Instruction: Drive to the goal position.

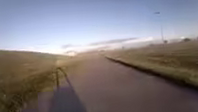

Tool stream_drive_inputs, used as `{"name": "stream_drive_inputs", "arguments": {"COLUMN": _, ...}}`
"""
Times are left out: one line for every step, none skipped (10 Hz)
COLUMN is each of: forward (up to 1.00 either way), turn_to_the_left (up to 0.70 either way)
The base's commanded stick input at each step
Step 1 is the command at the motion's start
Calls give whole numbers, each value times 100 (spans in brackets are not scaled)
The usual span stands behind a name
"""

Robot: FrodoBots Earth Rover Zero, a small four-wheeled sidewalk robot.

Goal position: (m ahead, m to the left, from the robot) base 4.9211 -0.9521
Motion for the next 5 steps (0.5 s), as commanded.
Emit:
{"name": "stream_drive_inputs", "arguments": {"forward": 70, "turn_to_the_left": 0}}
{"name": "stream_drive_inputs", "arguments": {"forward": 70, "turn_to_the_left": 0}}
{"name": "stream_drive_inputs", "arguments": {"forward": 70, "turn_to_the_left": 0}}
{"name": "stream_drive_inputs", "arguments": {"forward": 70, "turn_to_the_left": 0}}
{"name": "stream_drive_inputs", "arguments": {"forward": 70, "turn_to_the_left": 0}}
